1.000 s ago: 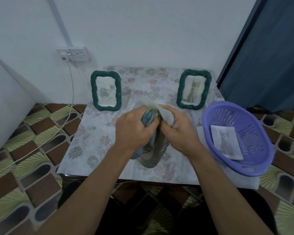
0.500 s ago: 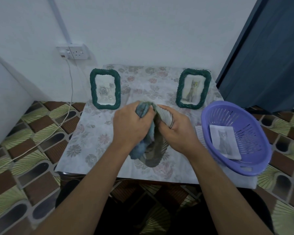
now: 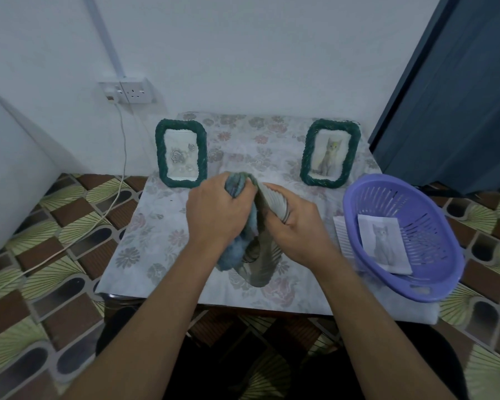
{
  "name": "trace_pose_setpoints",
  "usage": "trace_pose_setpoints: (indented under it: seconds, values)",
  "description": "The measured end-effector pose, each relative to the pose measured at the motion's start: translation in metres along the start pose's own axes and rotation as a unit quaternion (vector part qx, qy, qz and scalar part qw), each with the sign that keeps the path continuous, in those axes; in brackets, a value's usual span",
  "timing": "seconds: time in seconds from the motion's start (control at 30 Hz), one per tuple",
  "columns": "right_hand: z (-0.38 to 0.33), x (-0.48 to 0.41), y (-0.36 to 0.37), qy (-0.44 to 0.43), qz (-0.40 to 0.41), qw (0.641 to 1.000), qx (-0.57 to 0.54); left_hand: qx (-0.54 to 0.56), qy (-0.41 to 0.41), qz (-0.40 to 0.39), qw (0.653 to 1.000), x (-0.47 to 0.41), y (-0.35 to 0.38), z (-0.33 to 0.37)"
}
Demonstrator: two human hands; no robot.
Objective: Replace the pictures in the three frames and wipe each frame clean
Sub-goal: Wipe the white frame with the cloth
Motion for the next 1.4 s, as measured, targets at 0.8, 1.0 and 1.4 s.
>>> trace_pose_setpoints:
  seconds: [0.8, 1.0, 1.4]
  values:
    - [0.008, 0.004, -0.006, 0.054, -0.027, 0.997, -0.056, -0.053, -0.063, 0.029, 0.996, -0.011, -0.011, -0.038]
    - [0.030, 0.005, -0.001, 0.159, -0.042, 0.952, -0.259, 0.186, -0.109, 0.084, 0.973, -0.004, -0.016, -0.052]
    - [0.054, 0.006, 0.014, 0.309, -0.058, 0.838, -0.447, 0.202, -0.070, -0.023, 0.977, 0.009, 0.013, -0.042]
Point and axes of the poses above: each hand's wrist, its own x-axis away from the middle knuckle, its own y-axis out of the palm, z = x × y, the point moved 8 cm from there along -x, towards the middle knuckle, and after that the axes turned 13 degrees about y, right-handed, at the moved point
